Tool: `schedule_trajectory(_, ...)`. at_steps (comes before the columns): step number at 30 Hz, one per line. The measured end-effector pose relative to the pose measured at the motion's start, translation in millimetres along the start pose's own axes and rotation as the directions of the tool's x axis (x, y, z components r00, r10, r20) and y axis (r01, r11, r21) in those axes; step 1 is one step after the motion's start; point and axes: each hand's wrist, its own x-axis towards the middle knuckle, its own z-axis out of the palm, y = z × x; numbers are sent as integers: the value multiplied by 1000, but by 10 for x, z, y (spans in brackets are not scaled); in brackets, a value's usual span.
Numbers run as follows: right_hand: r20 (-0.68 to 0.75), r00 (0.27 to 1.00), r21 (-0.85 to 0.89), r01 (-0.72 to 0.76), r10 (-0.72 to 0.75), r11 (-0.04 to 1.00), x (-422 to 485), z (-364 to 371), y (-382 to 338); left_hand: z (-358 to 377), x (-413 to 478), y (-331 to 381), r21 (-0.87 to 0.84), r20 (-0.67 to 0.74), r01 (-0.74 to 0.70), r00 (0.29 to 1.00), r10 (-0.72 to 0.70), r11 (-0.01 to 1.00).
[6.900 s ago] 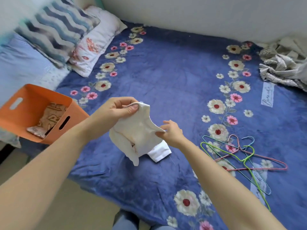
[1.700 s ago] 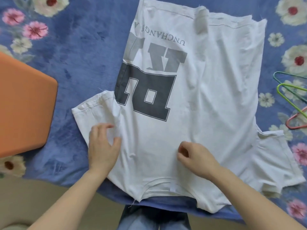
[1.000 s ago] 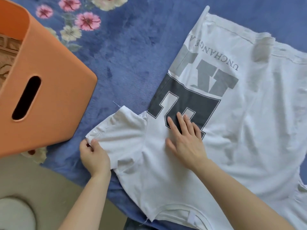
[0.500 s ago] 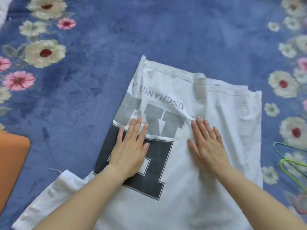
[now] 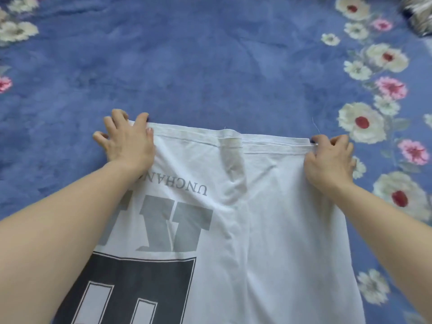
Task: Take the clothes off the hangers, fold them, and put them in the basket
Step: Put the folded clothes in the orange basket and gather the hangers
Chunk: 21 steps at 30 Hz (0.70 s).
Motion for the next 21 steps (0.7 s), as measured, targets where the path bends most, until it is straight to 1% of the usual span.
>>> schedule_trajectory(2, -32, 997, -7, -67, 67, 998, 81, -26, 42, -3, 90, -32, -1, 16, 17, 1000, -17, 1000)
schedule_trajectory(3, -32, 996, -12, -84, 84, 996, 106, -39, 62, -17, 120, -70, 10, 45, 10, 999, -11, 1000)
schedule_trajectory(6, 10, 996, -36, -93, 93, 995, 145, -76, 139, -81, 184, -225, 21, 120, -85, 989, 82, 996)
schedule_trajectory(8, 29, 994, -22, -102, 103, 995, 177, -115, 186, -133, 224, -319, -3, 117, -130, 985, 130, 991)
schedule_trajectory(9, 26, 994, -5, -103, 103, 995, 198, -140, 209, -162, 240, -350, -24, 96, -127, 987, 128, 992)
schedule_trajectory(11, -30, 993, 55, -110, 112, 992, 254, -201, 255, -234, 294, -395, -112, 13, -66, 998, 67, 992)
schedule_trajectory(13, -92, 985, 114, -134, 145, 984, 316, -239, 285, -283, 338, -491, -220, -66, 34, 997, -50, 975)
schedule_trajectory(14, -102, 982, 126, -146, 160, 981, 351, -245, 300, -286, 366, -549, -253, -85, 80, 991, -105, 964)
schedule_trajectory(16, -75, 987, 118, -134, 143, 984, 394, -210, 317, -244, 393, -623, -281, -54, 145, 985, -166, 949)
schedule_trajectory(18, -44, 991, 124, -123, 129, 985, 392, -147, 304, -165, 405, -628, -354, 21, 173, 984, -177, 919)
schedule_trajectory(20, -34, 988, 175, -145, 154, 974, 393, -84, 301, -118, 426, -638, -445, 86, 213, 977, -195, 870)
schedule_trajectory(21, -29, 986, 195, -155, 164, 968, 392, -63, 311, -107, 431, -671, -479, 120, 213, 977, -177, 852)
